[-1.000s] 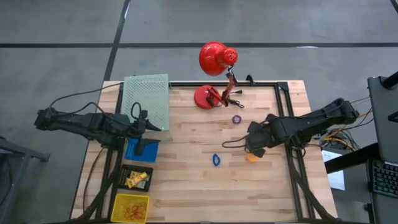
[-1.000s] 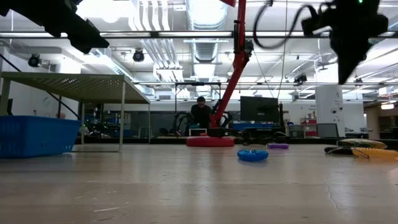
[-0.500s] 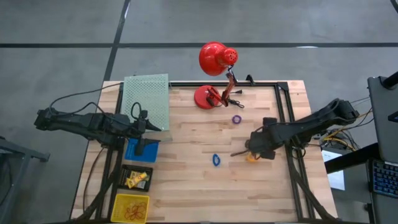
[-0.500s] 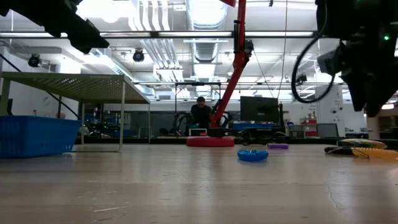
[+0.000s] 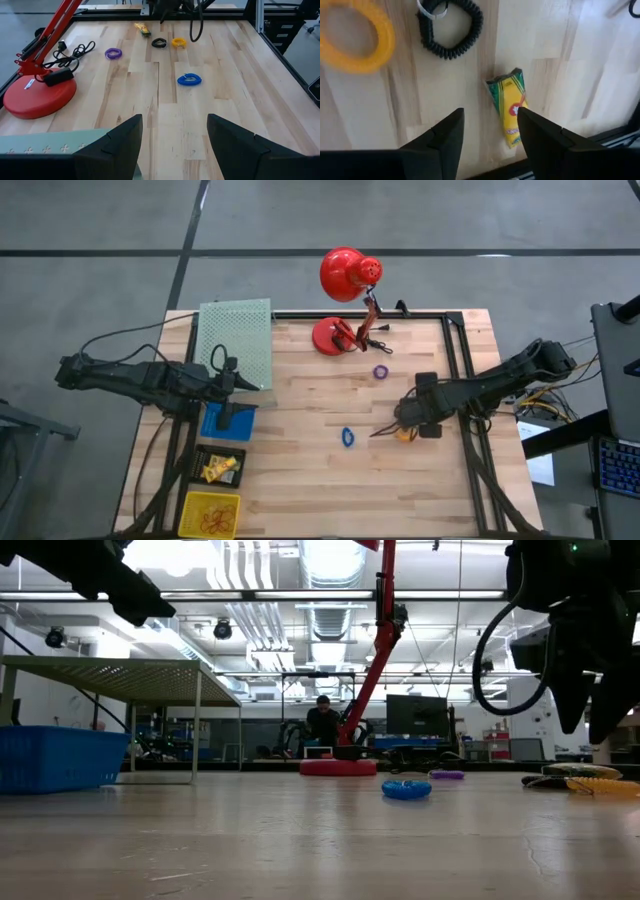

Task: Pick & Place Office Desk Supplies
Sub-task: Put the crayons box into the black bin

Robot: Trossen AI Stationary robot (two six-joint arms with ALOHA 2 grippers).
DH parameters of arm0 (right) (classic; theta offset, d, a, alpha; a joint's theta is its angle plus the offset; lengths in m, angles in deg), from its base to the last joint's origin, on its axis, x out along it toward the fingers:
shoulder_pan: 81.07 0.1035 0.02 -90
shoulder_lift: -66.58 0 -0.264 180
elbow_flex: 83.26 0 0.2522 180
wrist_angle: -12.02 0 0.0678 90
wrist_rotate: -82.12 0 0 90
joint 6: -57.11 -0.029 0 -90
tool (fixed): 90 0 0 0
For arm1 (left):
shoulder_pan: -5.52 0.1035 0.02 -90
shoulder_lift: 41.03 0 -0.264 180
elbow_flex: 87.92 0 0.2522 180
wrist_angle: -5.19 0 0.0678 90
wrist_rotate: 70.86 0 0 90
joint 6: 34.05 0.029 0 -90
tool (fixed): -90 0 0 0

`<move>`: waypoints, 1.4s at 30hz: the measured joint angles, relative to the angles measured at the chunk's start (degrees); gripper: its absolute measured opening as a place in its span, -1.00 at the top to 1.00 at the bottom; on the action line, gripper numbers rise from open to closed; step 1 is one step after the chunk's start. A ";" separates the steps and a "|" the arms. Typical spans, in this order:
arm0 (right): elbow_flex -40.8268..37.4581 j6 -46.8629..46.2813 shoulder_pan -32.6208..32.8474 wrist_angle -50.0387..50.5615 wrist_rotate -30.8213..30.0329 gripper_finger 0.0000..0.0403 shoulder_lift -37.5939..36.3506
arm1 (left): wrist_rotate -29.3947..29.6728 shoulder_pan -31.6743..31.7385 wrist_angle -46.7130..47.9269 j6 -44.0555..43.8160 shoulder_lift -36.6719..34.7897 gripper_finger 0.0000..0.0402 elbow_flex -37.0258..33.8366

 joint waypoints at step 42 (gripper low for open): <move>2.58 16.09 -21.51 -3.33 8.42 -0.26 0.13 | 0.00 0.00 0.00 0.00 -0.02 -0.14 0.00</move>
